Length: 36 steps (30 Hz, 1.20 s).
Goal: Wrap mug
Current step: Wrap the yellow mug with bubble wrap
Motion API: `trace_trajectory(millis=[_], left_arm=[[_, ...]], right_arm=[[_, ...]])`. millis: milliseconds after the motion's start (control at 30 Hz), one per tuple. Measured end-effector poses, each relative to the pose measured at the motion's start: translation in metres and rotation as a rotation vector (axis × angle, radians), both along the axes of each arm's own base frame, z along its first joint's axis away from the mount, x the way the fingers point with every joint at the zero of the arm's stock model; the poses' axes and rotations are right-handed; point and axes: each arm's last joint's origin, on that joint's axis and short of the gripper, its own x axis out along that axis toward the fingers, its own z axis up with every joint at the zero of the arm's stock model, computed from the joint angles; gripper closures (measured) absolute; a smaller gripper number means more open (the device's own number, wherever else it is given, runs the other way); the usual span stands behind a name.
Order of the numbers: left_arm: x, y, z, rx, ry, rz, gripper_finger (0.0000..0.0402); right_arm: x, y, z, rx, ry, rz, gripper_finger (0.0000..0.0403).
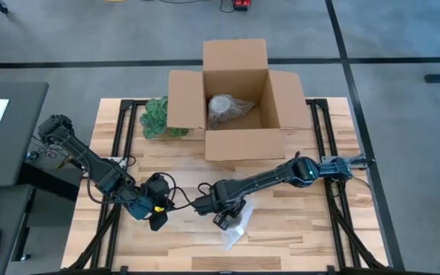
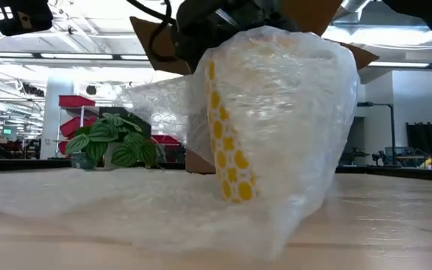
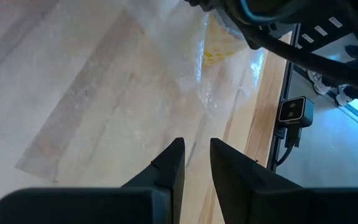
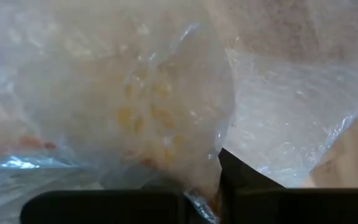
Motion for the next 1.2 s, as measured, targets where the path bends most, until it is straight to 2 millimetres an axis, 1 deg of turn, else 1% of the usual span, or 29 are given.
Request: trace_trajectory(millis=[100, 233, 500, 700, 800, 867, 967, 1133, 1200], left_arm=[[-0.001, -0.001, 0.000, 0.000, 0.000, -0.005, 0.0346], [-0.003, -0.004, 0.000, -0.003, 0.001, -0.018, 0.0346], [-0.007, -0.009, 0.000, -0.027, 0.009, -0.020, 0.0346], [-0.016, -0.008, -0.006, -0.047, 0.089, 0.055, 0.0346], [-0.021, -0.007, -0.008, -0.040, 0.129, 0.100, 0.0346], [-0.024, -0.006, -0.010, -0.029, 0.148, 0.129, 0.0346], [-0.027, -0.002, -0.012, -0.002, 0.167, 0.184, 0.0346], [-0.032, 0.005, -0.014, 0.050, 0.192, 0.266, 0.0346], [-0.034, 0.007, -0.015, 0.060, 0.207, 0.284, 0.0346]], right_arm=[[-0.001, 0.003, 0.000, -0.014, 0.007, -0.071, 0.0392], [-0.003, 0.011, 0.001, -0.023, 0.009, -0.122, 0.0393], [-0.009, 0.038, 0.001, -0.029, -0.025, -0.187, 0.0393], [-0.009, 0.068, 0.000, 0.036, -0.111, -0.228, 0.0394], [-0.009, 0.075, -0.001, 0.032, -0.133, -0.286, 0.0394], [-0.009, 0.074, -0.001, 0.020, -0.135, -0.319, 0.0394], [-0.004, 0.065, -0.002, 0.005, -0.145, -0.381, 0.0394], [0.014, 0.040, -0.001, -0.001, -0.223, -0.443, 0.0394], [0.019, 0.030, -0.006, 0.004, -0.244, -0.449, 0.0394]])
